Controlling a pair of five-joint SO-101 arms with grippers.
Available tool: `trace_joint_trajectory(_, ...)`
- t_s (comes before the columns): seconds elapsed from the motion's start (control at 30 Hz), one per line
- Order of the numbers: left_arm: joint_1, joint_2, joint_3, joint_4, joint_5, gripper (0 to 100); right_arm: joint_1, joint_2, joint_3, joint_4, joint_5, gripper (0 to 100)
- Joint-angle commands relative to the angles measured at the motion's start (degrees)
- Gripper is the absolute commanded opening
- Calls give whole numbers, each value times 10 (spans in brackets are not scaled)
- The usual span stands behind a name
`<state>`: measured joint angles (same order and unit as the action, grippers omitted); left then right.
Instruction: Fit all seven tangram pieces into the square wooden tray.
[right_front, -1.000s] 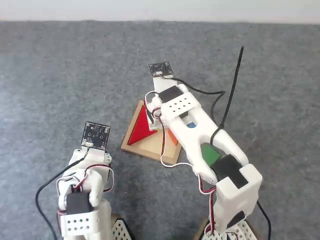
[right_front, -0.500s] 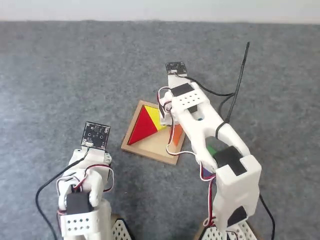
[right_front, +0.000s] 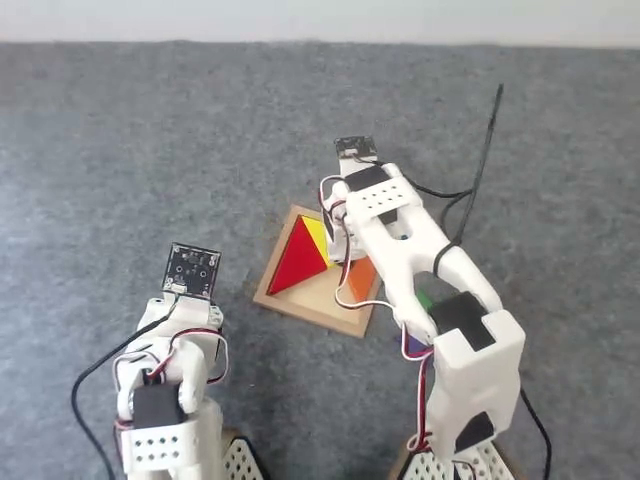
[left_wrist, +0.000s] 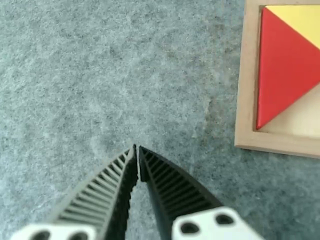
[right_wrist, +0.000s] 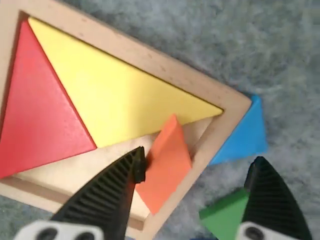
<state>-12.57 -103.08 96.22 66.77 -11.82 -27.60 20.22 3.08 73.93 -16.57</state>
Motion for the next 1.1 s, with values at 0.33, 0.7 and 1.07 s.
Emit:
trace_joint_trajectory(0.33, -4, -11, -2, 4, -5, 13, 72, -116, -6, 122, 48, 314)
trace_joint_trajectory(0.7, -4, -11, -1, 4, -5, 13, -22, -101, -24, 14, -128, 314)
trace_joint_trajectory(1.07, -4, -11, 1, 4, -5, 13, -17, 12, -28, -36, -243, 314)
